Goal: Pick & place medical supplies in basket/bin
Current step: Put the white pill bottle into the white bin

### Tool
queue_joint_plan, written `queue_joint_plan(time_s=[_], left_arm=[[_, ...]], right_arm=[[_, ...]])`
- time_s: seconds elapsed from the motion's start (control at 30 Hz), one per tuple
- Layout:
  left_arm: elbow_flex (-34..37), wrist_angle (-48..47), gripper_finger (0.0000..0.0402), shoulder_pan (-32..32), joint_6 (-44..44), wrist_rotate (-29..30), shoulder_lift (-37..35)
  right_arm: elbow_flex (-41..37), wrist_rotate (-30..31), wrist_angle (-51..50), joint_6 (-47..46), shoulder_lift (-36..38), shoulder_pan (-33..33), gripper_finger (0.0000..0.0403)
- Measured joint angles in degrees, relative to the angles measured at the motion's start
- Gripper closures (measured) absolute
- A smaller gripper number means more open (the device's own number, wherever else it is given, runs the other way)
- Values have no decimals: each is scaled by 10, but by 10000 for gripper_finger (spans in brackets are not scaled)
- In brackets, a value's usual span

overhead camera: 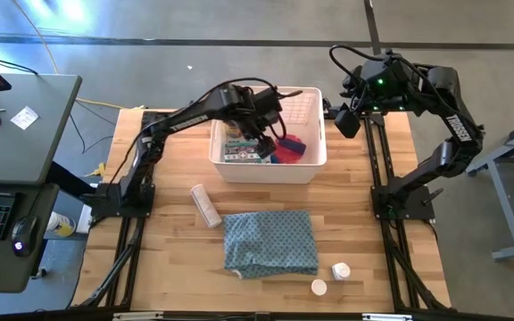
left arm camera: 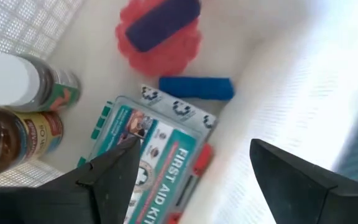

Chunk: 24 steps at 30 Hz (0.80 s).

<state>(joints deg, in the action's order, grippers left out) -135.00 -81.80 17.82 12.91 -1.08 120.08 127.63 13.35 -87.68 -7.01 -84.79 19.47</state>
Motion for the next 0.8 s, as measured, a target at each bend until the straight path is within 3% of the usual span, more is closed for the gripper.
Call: queue_joint_plan(time_s=[0.43,0.8], left_arm=[[0,84,67,-74,94,-48,-92],[6,96,67,-176,84,-59,-78]], right_arm=[[0,-3,0,11,0,0,171],[0,-28,0,11,0,0,171]])
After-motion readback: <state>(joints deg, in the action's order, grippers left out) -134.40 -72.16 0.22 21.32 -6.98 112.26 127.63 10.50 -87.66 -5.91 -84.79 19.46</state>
